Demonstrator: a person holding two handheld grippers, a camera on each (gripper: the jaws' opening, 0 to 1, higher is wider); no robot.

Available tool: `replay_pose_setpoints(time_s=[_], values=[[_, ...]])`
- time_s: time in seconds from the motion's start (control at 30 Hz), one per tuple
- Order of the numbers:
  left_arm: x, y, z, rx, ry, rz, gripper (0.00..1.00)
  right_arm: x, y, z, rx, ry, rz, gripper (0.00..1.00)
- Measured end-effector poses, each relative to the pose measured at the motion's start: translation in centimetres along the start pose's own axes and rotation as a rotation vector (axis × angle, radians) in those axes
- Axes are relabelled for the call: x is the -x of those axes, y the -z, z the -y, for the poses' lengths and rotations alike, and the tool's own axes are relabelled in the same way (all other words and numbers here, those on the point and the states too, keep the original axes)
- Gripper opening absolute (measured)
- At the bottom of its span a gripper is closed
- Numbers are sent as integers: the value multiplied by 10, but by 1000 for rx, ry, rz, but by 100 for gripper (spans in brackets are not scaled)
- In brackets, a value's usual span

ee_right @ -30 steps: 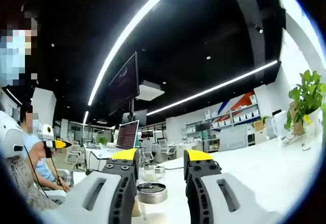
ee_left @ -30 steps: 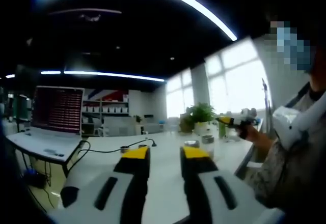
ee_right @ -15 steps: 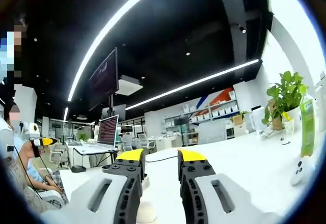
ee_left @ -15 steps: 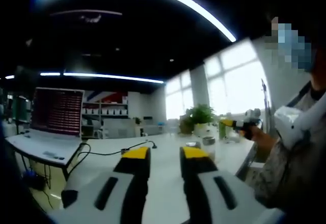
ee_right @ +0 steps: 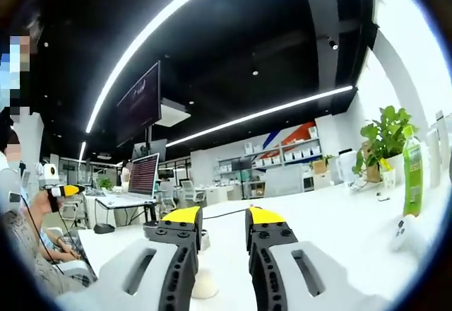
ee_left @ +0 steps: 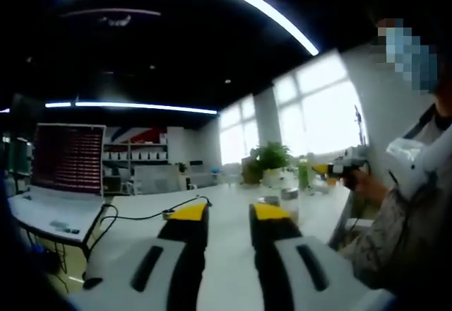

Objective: Rotate the seasoning bottle until the label or dispensing opening points toward the visible target arrow and the bottle remains upright within the marked orientation range

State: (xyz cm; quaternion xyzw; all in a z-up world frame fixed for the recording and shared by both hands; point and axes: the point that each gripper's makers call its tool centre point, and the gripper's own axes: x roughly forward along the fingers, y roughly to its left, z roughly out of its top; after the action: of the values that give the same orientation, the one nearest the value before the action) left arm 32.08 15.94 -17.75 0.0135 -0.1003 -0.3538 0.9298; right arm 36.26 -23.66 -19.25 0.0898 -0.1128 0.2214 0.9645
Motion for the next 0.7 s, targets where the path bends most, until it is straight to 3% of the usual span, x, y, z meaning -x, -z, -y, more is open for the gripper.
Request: replay_pose_setpoints(time_s=[0.1, 0.17, 0.3, 0.7], values=[[-8, 4, -1, 3, 33, -3, 25, 3, 11, -7, -64, -7, -10, 9], [-13, 5, -3, 4, 47, -5, 25, 3, 16, -11, -62, -1, -17, 12], [-24, 5, -6, 3, 86, 3, 25, 8, 22, -17, 29, 34, -46, 13], [-61, 15, -5, 22, 183, -6, 25, 43, 5, -6, 102, 144, -36, 12]])
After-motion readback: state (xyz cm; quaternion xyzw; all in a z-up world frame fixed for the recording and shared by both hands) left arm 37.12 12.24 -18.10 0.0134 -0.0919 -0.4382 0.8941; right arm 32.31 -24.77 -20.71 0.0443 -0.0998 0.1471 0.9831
